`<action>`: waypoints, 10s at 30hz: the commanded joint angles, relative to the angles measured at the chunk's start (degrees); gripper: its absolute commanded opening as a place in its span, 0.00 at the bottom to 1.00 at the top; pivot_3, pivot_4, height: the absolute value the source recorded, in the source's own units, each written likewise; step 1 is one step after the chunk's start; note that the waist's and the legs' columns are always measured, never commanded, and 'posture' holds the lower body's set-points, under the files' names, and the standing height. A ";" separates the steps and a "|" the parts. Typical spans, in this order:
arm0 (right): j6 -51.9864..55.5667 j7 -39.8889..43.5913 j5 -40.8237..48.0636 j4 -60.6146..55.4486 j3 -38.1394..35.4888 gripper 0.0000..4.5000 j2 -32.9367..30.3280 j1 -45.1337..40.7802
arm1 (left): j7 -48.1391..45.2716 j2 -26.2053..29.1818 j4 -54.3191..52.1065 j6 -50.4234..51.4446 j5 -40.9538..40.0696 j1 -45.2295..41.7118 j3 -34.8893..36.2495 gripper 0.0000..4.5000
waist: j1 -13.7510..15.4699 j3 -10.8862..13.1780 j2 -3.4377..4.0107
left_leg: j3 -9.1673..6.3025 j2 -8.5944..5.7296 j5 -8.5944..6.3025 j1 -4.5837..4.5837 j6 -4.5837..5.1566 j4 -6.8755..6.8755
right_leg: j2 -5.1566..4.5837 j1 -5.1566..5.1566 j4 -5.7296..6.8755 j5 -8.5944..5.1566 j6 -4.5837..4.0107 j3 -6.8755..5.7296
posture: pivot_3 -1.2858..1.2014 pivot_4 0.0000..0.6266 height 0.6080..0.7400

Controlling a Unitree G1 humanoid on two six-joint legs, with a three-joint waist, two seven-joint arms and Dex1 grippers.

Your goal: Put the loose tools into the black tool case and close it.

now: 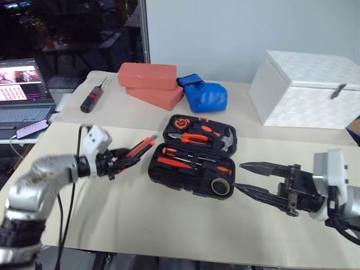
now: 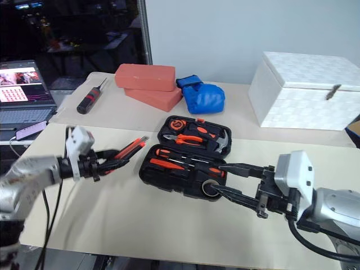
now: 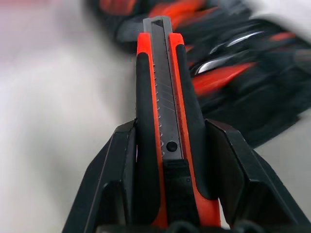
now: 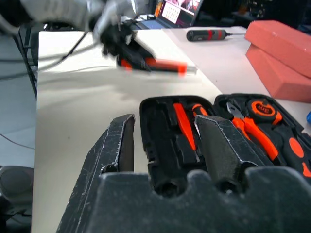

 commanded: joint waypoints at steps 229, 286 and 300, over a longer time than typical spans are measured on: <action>-0.62 -13.75 -31.19 43.07 46.43 0.07 22.60 -39.15 | -12.76 1.61 6.52 -8.51 9.34 1.81 -10.65 0.06 | -4.29 -0.42 0.20 | 0.06 0.21 0.26 1.10 0.16 -0.95 | 0.22 0.23 0.21 0.00 -0.41 0.06 | 0.52 0.24 1.00; 12.42 -24.07 -27.71 28.93 48.50 0.01 35.87 -30.92 | -9.83 1.82 2.34 -11.42 12.26 9.69 -10.46 0.91 | -3.09 -0.42 0.20 | 0.12 0.22 0.03 0.98 0.28 -0.93 | 0.21 -0.01 0.43 -0.16 -0.45 0.06 | 0.52 0.24 1.00; 13.46 -24.53 -25.81 31.02 46.62 0.01 39.56 -34.15 | -9.00 1.45 0.53 -11.28 13.22 11.23 -11.78 0.91 | -3.46 -0.42 0.20 | 0.11 0.25 0.03 1.00 0.28 -0.94 | 0.24 -0.05 0.45 -0.08 -0.54 0.05 | 0.52 0.24 1.00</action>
